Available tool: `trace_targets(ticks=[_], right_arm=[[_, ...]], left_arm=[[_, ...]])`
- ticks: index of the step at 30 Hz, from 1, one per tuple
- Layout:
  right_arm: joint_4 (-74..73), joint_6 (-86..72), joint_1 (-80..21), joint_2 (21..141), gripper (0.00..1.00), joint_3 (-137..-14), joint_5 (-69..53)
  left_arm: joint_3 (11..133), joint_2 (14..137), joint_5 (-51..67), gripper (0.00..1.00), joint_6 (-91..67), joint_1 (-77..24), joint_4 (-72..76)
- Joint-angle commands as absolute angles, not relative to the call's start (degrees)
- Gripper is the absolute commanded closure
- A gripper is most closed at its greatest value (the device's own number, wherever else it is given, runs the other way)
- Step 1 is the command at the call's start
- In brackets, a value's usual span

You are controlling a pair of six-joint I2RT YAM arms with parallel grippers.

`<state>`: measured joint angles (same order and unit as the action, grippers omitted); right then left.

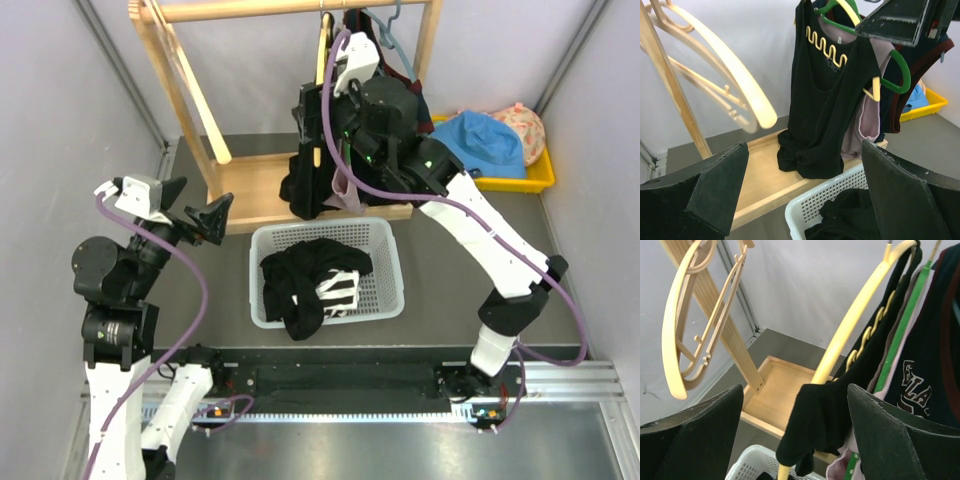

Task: Remove the tank top from the hanger
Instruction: Pick up the hanger from the clothesline.

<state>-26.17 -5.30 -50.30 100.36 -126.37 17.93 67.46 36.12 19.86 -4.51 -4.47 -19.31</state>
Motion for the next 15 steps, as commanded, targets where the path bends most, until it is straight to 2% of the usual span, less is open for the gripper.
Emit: trace_targets(ticks=[1, 15], right_arm=[[-25.22, -8.26, -49.31, 99.31, 0.17, -126.74, 18.63], [-26.19, -11.60, -48.87, 101.34, 0.25, -123.49, 16.69]], left_arm=[[66.18, 34.98, 20.30, 0.01, -4.83, -4.39, -17.32], [63.90, 33.75, 21.80, 0.01, -6.68, -4.39, -15.82]])
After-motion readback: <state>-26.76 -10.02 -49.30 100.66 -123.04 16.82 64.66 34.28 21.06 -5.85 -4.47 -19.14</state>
